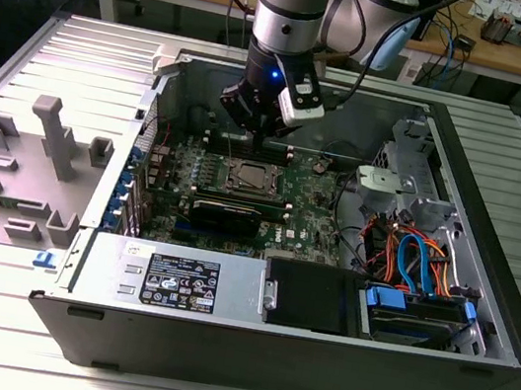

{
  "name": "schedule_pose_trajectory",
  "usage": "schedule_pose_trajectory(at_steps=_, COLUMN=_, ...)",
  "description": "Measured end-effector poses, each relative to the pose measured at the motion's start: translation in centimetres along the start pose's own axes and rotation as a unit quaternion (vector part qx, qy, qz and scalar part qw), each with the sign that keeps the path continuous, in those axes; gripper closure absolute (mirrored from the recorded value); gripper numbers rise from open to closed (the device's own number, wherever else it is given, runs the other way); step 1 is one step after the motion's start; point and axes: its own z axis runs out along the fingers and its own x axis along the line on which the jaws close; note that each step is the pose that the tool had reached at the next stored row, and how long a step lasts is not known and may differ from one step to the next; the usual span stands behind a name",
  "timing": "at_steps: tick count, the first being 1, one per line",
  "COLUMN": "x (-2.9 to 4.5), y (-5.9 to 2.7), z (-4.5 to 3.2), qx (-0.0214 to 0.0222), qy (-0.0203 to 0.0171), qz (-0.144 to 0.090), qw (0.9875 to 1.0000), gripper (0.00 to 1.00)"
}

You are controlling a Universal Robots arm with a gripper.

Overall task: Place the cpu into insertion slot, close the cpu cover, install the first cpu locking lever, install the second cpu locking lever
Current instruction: 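Install the first cpu locking lever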

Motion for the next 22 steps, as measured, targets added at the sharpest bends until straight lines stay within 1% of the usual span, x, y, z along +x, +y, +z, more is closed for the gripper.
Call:
schedule_pose_trajectory(at_steps=12, x=0.00, y=0.00, z=0.00, qx=0.0000, qy=0.0000, qz=-0.002, qw=1.0000, gripper=0.89)
schedule_pose_trajectory(at_steps=13, x=0.00, y=0.00, z=0.00, qx=0.0001, qy=0.0000, qz=-0.006, qw=1.0000, gripper=0.89)
schedule_pose_trajectory(at_steps=14, x=0.00, y=0.00, z=0.00, qx=0.0002, qy=0.0001, qz=-0.017, qw=0.9998, gripper=0.89)
schedule_pose_trajectory(at_steps=15, x=0.00, y=0.00, z=0.00, qx=0.0004, qy=0.0002, qz=-0.029, qw=0.9996, gripper=0.89)
schedule_pose_trajectory(at_steps=17, x=0.00, y=0.00, z=0.00, qx=0.0005, qy=0.0003, qz=-0.045, qw=0.9990, gripper=0.89)
schedule_pose_trajectory(at_steps=18, x=0.00, y=0.00, z=0.00, qx=0.0007, qy=0.0004, qz=-0.056, qw=0.9984, gripper=0.89)
schedule_pose_trajectory(at_steps=21, x=0.00, y=0.00, z=0.00, qx=0.0010, qy=0.0006, qz=-0.082, qw=0.9967, gripper=0.89)
schedule_pose_trajectory(at_steps=22, x=0.00, y=0.00, z=0.00, qx=0.0011, qy=0.0006, qz=-0.085, qw=0.9964, gripper=0.89)
